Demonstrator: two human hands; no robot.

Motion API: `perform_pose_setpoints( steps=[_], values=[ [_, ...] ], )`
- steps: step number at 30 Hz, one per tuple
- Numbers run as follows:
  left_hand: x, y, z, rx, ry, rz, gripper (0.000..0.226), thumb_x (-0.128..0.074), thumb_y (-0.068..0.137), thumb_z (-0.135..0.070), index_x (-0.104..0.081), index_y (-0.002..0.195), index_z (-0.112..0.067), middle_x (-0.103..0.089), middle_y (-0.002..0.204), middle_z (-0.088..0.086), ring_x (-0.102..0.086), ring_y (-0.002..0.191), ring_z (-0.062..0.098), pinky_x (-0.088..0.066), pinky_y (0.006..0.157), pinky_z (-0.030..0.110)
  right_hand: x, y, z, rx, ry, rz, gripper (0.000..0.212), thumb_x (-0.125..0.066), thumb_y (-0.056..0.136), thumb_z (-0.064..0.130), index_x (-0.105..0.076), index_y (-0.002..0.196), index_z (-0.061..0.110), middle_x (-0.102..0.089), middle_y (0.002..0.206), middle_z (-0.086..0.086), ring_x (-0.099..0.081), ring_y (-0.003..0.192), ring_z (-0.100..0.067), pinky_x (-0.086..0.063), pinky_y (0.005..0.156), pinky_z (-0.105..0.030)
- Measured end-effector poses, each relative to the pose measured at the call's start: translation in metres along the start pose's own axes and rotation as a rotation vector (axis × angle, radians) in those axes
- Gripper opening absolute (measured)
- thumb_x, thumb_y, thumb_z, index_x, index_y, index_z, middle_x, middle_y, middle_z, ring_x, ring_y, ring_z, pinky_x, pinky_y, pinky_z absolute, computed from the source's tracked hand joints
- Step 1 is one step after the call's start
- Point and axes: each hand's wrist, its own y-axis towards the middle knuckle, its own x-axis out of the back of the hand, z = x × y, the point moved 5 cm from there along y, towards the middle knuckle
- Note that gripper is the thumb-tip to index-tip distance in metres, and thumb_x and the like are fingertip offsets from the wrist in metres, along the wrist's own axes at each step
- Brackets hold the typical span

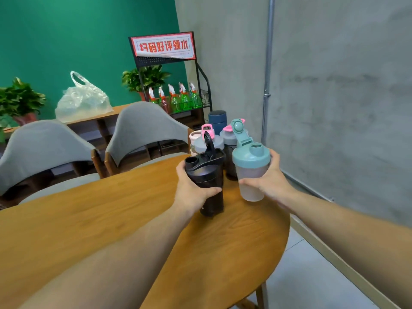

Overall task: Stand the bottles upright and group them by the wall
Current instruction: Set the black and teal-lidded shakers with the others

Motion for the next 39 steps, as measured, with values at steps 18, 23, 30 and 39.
perform_pose_setpoints(
  steps=[18, 23, 30, 39],
  values=[
    [-0.059, 0.029, 0.015, -0.079, 0.106, -0.086, 0.105, -0.095, 0.057, -0.019, -0.02, 0.128, -0.041, -0.046, 0.129, -0.013, -0.044, 0.12, 0.007, -0.037, 0.1, 0.024, 0.015, 0.043, -0.054, -0.004, 0.032, 0.085, 0.118, -0.092, 0.063, 0.014, -0.01, 0.147, 0.031, -0.041, 0.137, 0.003, -0.044, 0.128, -0.018, -0.045, 0.103, -0.035],
    [-0.063, 0.023, 0.009, -0.068, 0.165, -0.158, 0.117, -0.096, 0.052, -0.033, -0.022, 0.143, -0.03, -0.04, 0.138, -0.003, -0.04, 0.127, 0.013, -0.036, 0.105, 0.031, 0.019, 0.039, -0.047, 0.009, 0.037, 0.117, 0.132, -0.094, 0.06, 0.025, -0.001, 0.153, 0.036, -0.03, 0.14, 0.014, -0.034, 0.13, -0.009, -0.035, 0.105, -0.028],
    [-0.043, 0.017, -0.041, -0.34, 0.402, -0.235, 0.093, -0.073, 0.071, -0.06, -0.025, 0.146, -0.033, -0.033, 0.147, -0.009, -0.029, 0.138, 0.012, -0.024, 0.115, 0.04, 0.044, 0.059, 0.001, 0.106, 0.018, -0.048, 0.067, -0.061, 0.091, 0.047, -0.032, 0.148, 0.028, -0.041, 0.148, 0.002, -0.047, 0.124, -0.014, -0.038, 0.097, -0.027],
    [-0.045, 0.067, -0.096, -0.494, 0.924, 0.059, 0.1, -0.077, 0.064, -0.059, -0.027, 0.147, -0.033, -0.033, 0.151, 0.001, -0.04, 0.131, 0.028, -0.039, 0.102, 0.047, 0.018, 0.099, 0.052, 0.141, -0.261, 0.132, 0.052, -0.062, 0.089, 0.022, -0.043, 0.136, 0.034, -0.054, 0.129, -0.002, -0.058, 0.108, -0.021, -0.049, 0.094, -0.036]
  ],
)
